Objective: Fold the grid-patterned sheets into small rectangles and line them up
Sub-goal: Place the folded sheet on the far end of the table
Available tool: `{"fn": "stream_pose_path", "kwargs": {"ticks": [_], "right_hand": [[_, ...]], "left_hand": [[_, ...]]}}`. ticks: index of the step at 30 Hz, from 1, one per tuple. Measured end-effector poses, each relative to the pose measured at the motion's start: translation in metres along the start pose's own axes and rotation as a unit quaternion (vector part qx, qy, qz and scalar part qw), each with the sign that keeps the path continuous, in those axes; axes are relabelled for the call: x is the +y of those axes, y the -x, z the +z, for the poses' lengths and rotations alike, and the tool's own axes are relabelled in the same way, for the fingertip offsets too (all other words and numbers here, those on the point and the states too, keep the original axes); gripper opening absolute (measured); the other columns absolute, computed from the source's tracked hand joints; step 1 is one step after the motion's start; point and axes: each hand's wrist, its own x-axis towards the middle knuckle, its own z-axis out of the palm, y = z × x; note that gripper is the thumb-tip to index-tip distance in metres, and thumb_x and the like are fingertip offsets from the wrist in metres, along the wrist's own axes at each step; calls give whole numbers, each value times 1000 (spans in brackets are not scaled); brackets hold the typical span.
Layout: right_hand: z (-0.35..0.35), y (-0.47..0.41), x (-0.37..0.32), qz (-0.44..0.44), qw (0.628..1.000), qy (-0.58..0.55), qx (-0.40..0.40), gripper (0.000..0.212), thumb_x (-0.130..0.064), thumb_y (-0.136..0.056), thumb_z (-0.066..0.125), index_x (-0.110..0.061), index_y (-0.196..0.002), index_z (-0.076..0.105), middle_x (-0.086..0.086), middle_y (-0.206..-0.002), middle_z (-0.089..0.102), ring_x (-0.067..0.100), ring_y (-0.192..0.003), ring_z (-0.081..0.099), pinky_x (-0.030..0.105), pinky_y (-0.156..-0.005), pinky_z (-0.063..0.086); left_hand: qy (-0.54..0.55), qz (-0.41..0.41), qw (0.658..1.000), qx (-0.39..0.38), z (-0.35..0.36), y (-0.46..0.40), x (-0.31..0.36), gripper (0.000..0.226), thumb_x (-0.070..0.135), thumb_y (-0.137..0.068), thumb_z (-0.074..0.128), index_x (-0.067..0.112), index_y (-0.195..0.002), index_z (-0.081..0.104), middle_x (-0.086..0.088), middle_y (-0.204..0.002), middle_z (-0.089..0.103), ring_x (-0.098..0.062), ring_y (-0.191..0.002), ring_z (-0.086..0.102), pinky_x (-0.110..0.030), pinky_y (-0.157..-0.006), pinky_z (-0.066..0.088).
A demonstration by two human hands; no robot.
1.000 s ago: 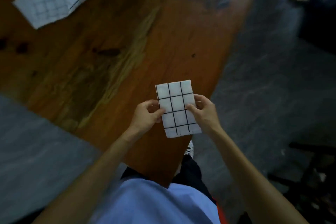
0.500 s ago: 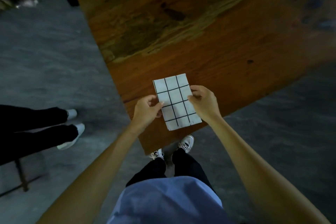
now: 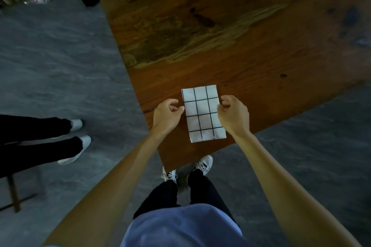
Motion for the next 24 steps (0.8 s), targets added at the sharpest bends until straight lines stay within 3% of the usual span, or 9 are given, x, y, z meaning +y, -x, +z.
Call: {"fn": "stream_pose_path", "kwargs": {"ticks": [4, 8, 14, 17, 24], "right_hand": [[1, 2, -48, -57, 998, -21, -13, 35, -27, -97, 55, -19, -132, 54, -3, -126, 61, 12, -112, 58, 34, -96, 50], [4, 3, -123, -118, 992, -37, 5, 32, -32, -99, 51, -22, -129, 56, -6, -121, 62, 3, -104, 56, 23, -91, 46], [28, 6, -269, -210, 975, -27, 68, 30, -35, -100, 49, -22, -125, 59, -6, -120, 60, 6, -105, 57, 22, -89, 47], [49, 7, -343, -237, 967, -6, 99, 31, -32, -102, 43, -21, -127, 58, -5, -124, 59, 7, -109, 55, 22, -90, 45], [63, -9, -469, -289, 946, 69, 132, 37, -37, -102, 41, -22, -133, 53, -4, -136, 54, 12, -121, 52, 22, -96, 37]], "left_hand": [[-49, 59, 997, 23, -45, -3, 19, 33, 36, -94, 56, 20, -122, 59, 5, -109, 64, -5, -93, 59, -14, -71, 45], [-61, 137, 988, 44, -114, -14, 44, 37, 38, -96, 52, 19, -126, 59, -1, -121, 64, -11, -105, 60, -22, -84, 47], [-156, 285, 943, 77, -249, -46, 49, 40, 40, -97, 48, 13, -124, 61, -7, -123, 63, -22, -112, 58, -32, -94, 44], [-182, 310, 927, 103, -324, -65, 48, 35, 35, -98, 47, 12, -120, 62, -7, -122, 62, -22, -110, 58, -27, -89, 41], [-239, 359, 891, 144, -462, -102, 66, 47, 46, -97, 43, 14, -130, 56, -9, -129, 59, -26, -117, 54, -37, -97, 43]]}}
